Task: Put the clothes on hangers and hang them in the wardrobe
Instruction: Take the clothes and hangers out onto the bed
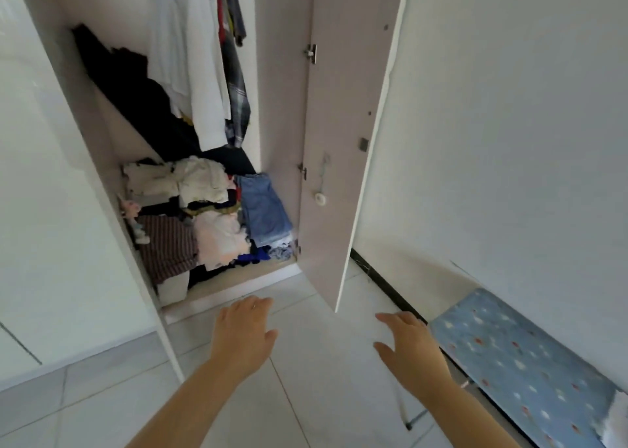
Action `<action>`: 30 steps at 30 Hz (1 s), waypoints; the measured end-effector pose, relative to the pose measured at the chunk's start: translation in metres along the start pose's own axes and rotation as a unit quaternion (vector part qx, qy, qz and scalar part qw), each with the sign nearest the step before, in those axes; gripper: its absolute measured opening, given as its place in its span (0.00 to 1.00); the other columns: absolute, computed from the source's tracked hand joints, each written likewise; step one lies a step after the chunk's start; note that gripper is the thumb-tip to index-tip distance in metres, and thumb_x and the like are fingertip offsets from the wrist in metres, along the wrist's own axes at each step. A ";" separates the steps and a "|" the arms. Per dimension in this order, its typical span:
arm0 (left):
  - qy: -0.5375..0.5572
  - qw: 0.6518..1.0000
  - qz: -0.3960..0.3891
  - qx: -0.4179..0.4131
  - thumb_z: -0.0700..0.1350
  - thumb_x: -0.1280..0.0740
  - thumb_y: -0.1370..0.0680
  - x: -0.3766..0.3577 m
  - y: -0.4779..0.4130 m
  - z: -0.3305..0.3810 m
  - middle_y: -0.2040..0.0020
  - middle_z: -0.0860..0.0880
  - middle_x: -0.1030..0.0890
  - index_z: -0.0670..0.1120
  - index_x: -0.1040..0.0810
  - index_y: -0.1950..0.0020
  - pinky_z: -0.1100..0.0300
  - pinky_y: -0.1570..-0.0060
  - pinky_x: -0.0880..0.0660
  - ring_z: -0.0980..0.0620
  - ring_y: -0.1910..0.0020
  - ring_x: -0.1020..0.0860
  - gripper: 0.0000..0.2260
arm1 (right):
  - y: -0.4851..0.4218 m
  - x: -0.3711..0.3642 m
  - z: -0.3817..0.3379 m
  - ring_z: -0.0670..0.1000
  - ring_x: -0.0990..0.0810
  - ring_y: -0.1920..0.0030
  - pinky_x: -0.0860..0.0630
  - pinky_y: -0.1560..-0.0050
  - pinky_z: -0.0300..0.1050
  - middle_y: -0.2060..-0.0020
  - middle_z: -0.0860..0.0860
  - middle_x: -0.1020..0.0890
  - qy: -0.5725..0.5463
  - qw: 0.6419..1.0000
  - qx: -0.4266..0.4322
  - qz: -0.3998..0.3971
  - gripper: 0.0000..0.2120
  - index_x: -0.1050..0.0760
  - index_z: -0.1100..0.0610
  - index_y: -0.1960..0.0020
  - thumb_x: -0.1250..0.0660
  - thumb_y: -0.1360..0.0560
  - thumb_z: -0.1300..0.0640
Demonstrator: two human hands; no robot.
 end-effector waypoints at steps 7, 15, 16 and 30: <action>-0.007 0.996 0.032 0.088 0.54 0.40 0.23 0.019 -0.087 -0.035 0.32 0.53 0.32 0.52 0.39 0.29 0.55 0.35 0.36 0.52 0.35 0.32 0.23 | -0.142 0.002 -0.052 0.49 0.31 0.35 0.34 0.34 0.43 0.35 0.47 0.30 0.002 0.993 0.119 0.000 0.24 0.37 0.48 0.29 0.37 0.23 0.49; -0.003 0.984 0.075 0.160 0.54 0.40 0.23 0.055 -0.181 -0.073 0.32 0.53 0.32 0.53 0.39 0.29 0.57 0.36 0.37 0.52 0.34 0.33 0.23 | -0.283 0.016 -0.123 0.47 0.29 0.39 0.33 0.36 0.41 0.38 0.46 0.28 0.002 0.970 0.242 -0.007 0.21 0.34 0.48 0.32 0.37 0.24 0.48; -0.002 0.982 0.081 0.168 0.53 0.40 0.23 0.058 -0.192 -0.082 0.32 0.53 0.32 0.53 0.38 0.29 0.56 0.35 0.37 0.52 0.35 0.33 0.23 | -0.300 0.016 -0.133 0.48 0.29 0.40 0.33 0.37 0.40 0.39 0.47 0.27 -0.002 0.968 0.253 -0.010 0.21 0.34 0.48 0.32 0.37 0.24 0.49; 0.037 0.954 0.236 0.178 0.53 0.37 0.23 0.184 -0.413 -0.250 0.31 0.50 0.32 0.51 0.37 0.28 0.58 0.34 0.37 0.51 0.34 0.33 0.24 | -0.548 0.065 -0.345 0.50 0.28 0.41 0.31 0.40 0.40 0.39 0.50 0.27 -0.018 0.927 0.368 0.066 0.21 0.33 0.51 0.31 0.37 0.24 0.52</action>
Point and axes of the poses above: each hand's wrist, its own y-axis away from the middle knuckle, its own x-axis out of the back of the hand, z = x × y, the point moved 7 cm from there along -y, towards the middle knuckle
